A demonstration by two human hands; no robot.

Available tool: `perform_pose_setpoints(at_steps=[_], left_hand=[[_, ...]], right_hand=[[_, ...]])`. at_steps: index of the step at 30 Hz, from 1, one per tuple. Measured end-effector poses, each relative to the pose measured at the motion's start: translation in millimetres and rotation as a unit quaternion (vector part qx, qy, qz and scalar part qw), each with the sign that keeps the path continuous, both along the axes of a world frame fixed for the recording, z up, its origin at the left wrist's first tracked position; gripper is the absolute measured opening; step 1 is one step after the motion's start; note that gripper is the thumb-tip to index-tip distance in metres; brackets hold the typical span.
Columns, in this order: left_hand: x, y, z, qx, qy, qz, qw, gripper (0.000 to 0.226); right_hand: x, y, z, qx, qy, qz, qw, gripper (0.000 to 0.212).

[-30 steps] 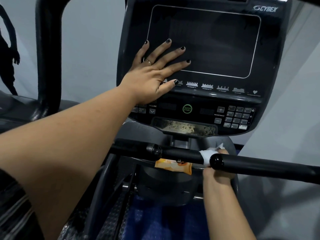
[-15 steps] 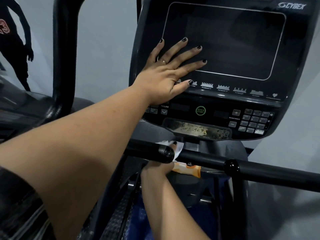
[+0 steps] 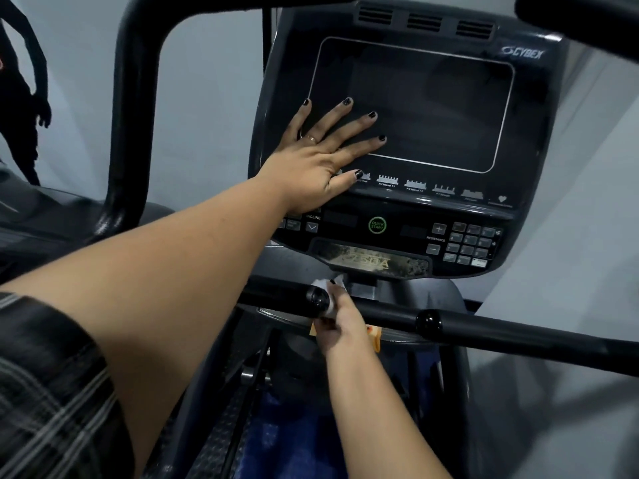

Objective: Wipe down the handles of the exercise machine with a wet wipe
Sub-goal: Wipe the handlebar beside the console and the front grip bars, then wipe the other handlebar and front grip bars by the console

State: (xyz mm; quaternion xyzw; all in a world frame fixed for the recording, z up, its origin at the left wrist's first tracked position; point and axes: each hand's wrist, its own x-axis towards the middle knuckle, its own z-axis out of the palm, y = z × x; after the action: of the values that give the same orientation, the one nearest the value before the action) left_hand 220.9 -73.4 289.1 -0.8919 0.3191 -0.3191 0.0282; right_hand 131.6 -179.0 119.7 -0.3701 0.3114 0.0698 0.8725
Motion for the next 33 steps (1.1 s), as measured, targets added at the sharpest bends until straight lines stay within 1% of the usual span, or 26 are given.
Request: perform_pose_setpoints(at_steps=[2, 4, 6, 7, 9, 11, 13, 14, 16, 18, 20, 22, 24, 26, 30, 33], left_hand=[[-6.5, -4.1, 1.9, -0.009, 0.034, 0.006, 0.999, 0.054], [-19.1, -11.1, -0.4, -0.031, 0.092, 0.005, 0.995, 0.057], [-39.4, -17.0, -4.9, -0.045, 0.159, -0.016, 0.986, 0.061], [-52.5, -18.8, -7.2, -0.059, 0.192, -0.033, 0.979, 0.061], [-82.7, -20.2, -12.6, -0.137, 0.234, -0.081, 0.959, 0.056], [-116.6, -20.0, -16.3, -0.231, 0.22, -0.128, 0.939, 0.046], [-149.8, -18.4, -24.7, -0.305, 0.193, -0.152, 0.92, 0.039], [-165.0, -16.1, -31.1, -0.342, 0.194, -0.16, 0.906, 0.035], [-190.4, -10.3, -50.7, -0.407, 0.233, -0.173, 0.866, 0.024], [-208.4, -4.5, -77.6, -0.467, 0.309, -0.163, 0.813, 0.016], [-219.3, 0.3, -105.6, -0.51, 0.38, -0.121, 0.762, 0.016], [-228.4, 5.8, -129.4, -0.536, 0.436, -0.075, 0.719, 0.019], [-231.9, 8.5, -146.0, -0.554, 0.477, -0.043, 0.681, 0.018], [-234.6, 9.9, -154.4, -0.584, 0.513, -0.026, 0.628, 0.017], [-240.9, 9.5, -159.6, -0.628, 0.588, 0.013, 0.51, 0.02], [-245.4, 10.8, -159.6, -0.641, 0.622, -0.02, 0.448, 0.025]], right_hand=[[3.3, -10.1, -0.2, 0.017, 0.017, -0.037, 0.999, 0.028], [0.5, -15.7, -3.1, 0.006, 0.014, -0.019, 1.0, 0.026], [-9.8, -24.6, -2.1, -0.007, -0.013, -0.002, 1.0, 0.022], [-13.5, -31.3, -2.8, -0.004, -0.041, 0.005, 0.999, 0.019], [-21.9, -38.1, -0.1, 0.0, -0.064, 0.015, 0.998, 0.019], [-25.3, -39.5, 0.2, -0.017, -0.065, 0.003, 0.998, 0.02], [-26.7, -41.4, 0.7, -0.028, -0.056, -0.019, 0.998, 0.028], [-31.3, -44.0, 2.5, -0.027, -0.046, -0.026, 0.998, 0.029], [-36.2, -51.5, 5.6, -0.05, -0.023, -0.024, 0.998, 0.033], [-32.2, -61.6, -0.2, -0.061, -0.001, -0.022, 0.998, 0.041], [-24.7, -72.5, -12.9, -0.084, 0.027, -0.065, 0.994, 0.045], [-27.6, -80.1, -23.6, -0.099, 0.027, -0.095, 0.99, 0.043], [-47.2, -78.5, -16.2, -0.062, -0.005, -0.1, 0.993, 0.037], [-78.6, -70.1, -1.9, -0.034, -0.054, -0.055, 0.996, 0.032], [-131.3, -49.5, 25.9, -0.046, -0.141, 0.056, 0.987, 0.033], [-152.8, -38.1, 40.4, -0.057, -0.192, 0.11, 0.974, 0.034]])
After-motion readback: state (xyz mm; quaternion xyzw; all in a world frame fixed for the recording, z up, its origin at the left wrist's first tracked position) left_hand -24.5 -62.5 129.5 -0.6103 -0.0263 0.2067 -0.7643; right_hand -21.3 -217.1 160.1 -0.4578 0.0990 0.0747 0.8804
